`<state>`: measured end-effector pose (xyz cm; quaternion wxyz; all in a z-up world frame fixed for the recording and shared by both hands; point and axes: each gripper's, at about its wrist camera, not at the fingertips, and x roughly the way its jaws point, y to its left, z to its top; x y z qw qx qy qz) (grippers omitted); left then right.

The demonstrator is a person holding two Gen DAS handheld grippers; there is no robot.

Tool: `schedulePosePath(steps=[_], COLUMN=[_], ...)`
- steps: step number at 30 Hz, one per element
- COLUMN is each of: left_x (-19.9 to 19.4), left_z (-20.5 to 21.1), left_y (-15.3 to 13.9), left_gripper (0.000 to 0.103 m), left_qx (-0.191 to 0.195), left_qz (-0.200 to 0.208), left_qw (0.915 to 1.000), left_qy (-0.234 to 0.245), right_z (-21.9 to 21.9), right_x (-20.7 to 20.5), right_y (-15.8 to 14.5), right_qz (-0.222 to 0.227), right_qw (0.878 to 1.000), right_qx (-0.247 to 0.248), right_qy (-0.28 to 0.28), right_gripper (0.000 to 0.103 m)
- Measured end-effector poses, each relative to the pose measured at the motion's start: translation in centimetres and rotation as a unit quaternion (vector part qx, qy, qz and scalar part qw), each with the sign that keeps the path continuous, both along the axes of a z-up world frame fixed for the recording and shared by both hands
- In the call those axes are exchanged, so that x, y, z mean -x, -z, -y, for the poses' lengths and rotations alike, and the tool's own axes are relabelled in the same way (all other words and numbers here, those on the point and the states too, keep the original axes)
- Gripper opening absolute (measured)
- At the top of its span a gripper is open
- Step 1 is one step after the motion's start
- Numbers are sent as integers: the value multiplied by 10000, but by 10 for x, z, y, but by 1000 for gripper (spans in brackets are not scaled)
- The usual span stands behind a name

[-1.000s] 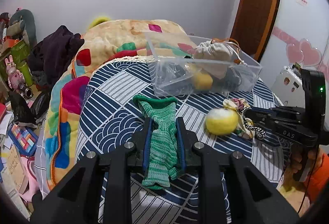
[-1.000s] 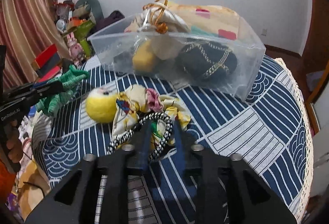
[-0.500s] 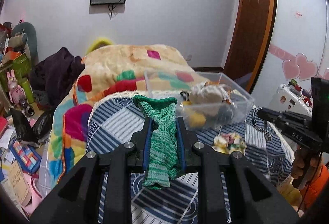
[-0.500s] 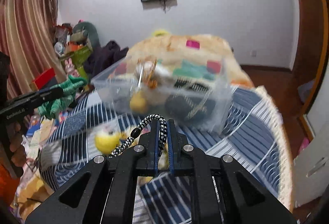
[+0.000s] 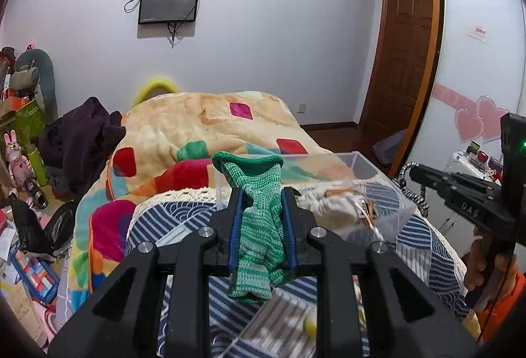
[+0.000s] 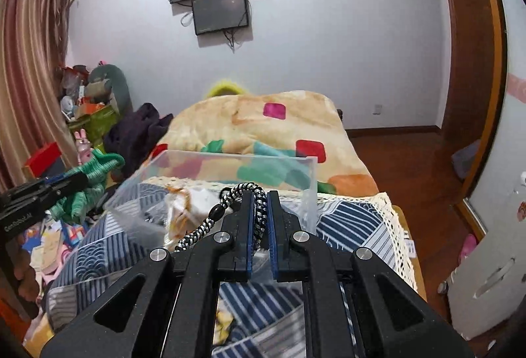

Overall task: Organize soft objects
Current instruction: 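Carry glove and braided cord into the clear box and open both tools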

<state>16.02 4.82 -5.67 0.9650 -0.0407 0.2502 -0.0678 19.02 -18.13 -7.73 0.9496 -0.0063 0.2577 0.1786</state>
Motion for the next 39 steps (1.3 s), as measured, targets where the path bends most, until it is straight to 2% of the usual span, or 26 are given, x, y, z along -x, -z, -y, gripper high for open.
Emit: schedulePosePath(steps=[11,18,22,24,28,33,36,39], left_x=[-49,-61,-63,-63,-60,-49,-43,-35], left_z=[20,31,27,25,21,23,23,22], left_y=[24,38,40,41,42,39,34,26], left_gripper=[22,22,23,27,37,49,50,53], left_qx=[-13,-262,-123,-57,4,-149,-145,-76], left_qz=[-461,-646,-738,-793,-792,-702,-659,-583], left_qw=[9988,9972,9969,9965,9967,9973,9976,9981], left_qy=[182,252,264,257,186,131,155,181], right_z=[-12,-18,-18,-19,-16,-12,-9,-7], right_x=[-33,-44,-44,-45,-43,-32,-24,-15], right_y=[18,29,32,33,33,25,18,8], right_qz=[-435,-661,-801,-843,-957,-810,-681,-523], right_qw=[9977,9947,9929,9921,9919,9938,9953,9969], right_qx=[497,776,879,930,829,741,664,544], right_qy=[163,130,91,77,-73,-159,-185,-235], right_gripper=[7,7,7,8,14,25,30,43])
